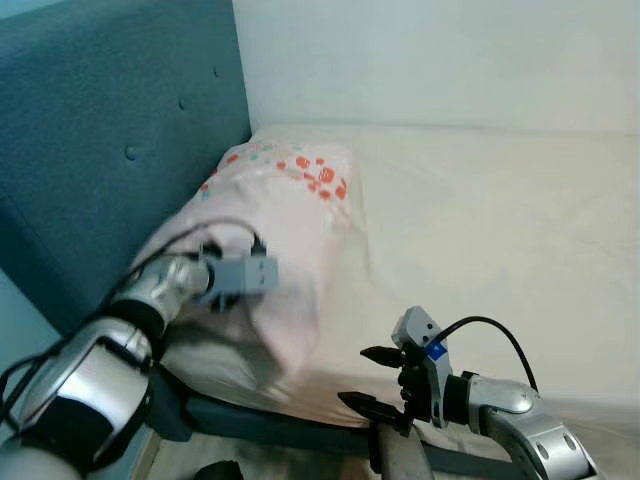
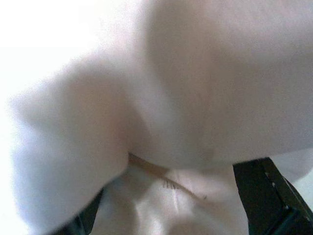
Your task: Clean up the room
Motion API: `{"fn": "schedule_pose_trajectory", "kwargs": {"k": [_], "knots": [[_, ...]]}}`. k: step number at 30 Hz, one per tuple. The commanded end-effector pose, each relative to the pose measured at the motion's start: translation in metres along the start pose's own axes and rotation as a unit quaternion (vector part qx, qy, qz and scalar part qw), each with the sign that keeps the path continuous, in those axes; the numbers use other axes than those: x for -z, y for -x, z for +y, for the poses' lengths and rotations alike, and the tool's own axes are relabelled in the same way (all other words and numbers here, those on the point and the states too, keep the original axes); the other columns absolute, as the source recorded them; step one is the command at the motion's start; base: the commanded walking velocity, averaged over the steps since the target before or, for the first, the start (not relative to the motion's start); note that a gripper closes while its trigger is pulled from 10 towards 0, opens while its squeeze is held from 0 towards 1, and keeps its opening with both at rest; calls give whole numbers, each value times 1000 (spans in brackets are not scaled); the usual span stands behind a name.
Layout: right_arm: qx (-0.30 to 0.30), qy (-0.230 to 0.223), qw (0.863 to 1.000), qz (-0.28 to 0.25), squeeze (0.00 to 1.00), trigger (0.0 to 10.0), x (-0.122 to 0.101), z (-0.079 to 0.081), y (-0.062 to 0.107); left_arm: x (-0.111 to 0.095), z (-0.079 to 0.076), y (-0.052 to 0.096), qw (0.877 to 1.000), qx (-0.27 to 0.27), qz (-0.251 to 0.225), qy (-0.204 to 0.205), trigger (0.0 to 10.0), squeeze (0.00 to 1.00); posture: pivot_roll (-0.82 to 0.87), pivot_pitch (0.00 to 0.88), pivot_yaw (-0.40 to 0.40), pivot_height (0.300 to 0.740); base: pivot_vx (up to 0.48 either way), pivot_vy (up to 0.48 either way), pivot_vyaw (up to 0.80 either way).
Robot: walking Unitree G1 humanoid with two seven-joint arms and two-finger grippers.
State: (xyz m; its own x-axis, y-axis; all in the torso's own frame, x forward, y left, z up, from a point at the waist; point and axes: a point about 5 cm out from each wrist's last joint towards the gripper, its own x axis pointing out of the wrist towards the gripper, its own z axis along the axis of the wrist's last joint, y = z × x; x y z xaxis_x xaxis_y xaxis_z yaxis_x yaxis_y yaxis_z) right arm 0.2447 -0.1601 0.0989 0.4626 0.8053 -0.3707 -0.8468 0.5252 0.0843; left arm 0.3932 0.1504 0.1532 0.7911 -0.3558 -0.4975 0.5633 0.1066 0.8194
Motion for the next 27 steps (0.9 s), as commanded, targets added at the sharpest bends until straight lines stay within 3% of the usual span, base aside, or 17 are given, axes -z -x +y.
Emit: {"fn": "schedule_pose_trajectory", "kwargs": {"k": [1,5,6,9,11,12,16,17,19,21,22,23,25,26,27], "knots": [[-12,-4,1000,-1,0,10000,0,5,-1,3,-2,-1,1000,1,14,-1,10000,0,-107,67,68,527,0,0,0],[-6,-5,1000,9,0,10000,2,6,1,-13,3,-6,1000,2,-9,0,10000,0,-111,66,76,527,0,0,0],[5,-6,1000,18,0,10000,4,6,3,-15,-11,-9,999,38,-10,-9,10000,0,-117,63,81,527,0,0,0],[8,-6,1000,20,0,10000,5,6,3,-11,-18,-10,999,53,-5,-11,10000,0,-117,63,81,527,0,0,0],[10,-9,1000,23,0,10000,5,6,5,9,-40,-6,995,91,29,-9,10000,0,-114,61,78,527,0,0,0],[10,-9,1000,23,0,10000,5,6,5,9,-40,-6,995,91,29,-9,10000,0,-114,61,78,527,0,0,0],[16,-10,1000,17,0,10000,3,3,8,73,-74,20,977,152,146,15,10000,0,-105,48,63,527,0,0,0],[16,-10,1000,17,0,10000,3,3,8,73,-74,20,977,152,146,15,10000,0,-105,48,63,527,0,0,0],[18,-11,1000,5,0,10000,-1,0,9,97,-81,35,966,170,193,19,10000,0,-103,43,55,527,0,0,0],[18,-11,1000,5,0,10000,-1,0,9,97,-81,35,966,170,193,19,10000,0,-103,43,55,527,0,0,0],[22,-11,1000,-4,0,10000,-4,-2,10,113,-82,47,958,185,220,22,10000,0,-102,38,48,527,0,0,0],[31,-7,999,-5,0,10000,-6,-5,11,123,-79,58,954,202,221,-3,10000,0,-98,34,40,527,0,0,0],[38,-5,999,-6,0,10000,-7,-7,12,129,-76,65,951,214,220,-21,10000,0,-98,34,40,527,0,0,0],[51,2,999,-3,0,10000,-8,-11,13,133,-69,75,948,242,205,-12,10000,0,-93,30,30,527,0,0,0],[51,2,999,-3,0,10000,-8,-11,13,133,-69,75,948,242,205,-12,10000,0,-93,30,30,527,0,0,0]]}}
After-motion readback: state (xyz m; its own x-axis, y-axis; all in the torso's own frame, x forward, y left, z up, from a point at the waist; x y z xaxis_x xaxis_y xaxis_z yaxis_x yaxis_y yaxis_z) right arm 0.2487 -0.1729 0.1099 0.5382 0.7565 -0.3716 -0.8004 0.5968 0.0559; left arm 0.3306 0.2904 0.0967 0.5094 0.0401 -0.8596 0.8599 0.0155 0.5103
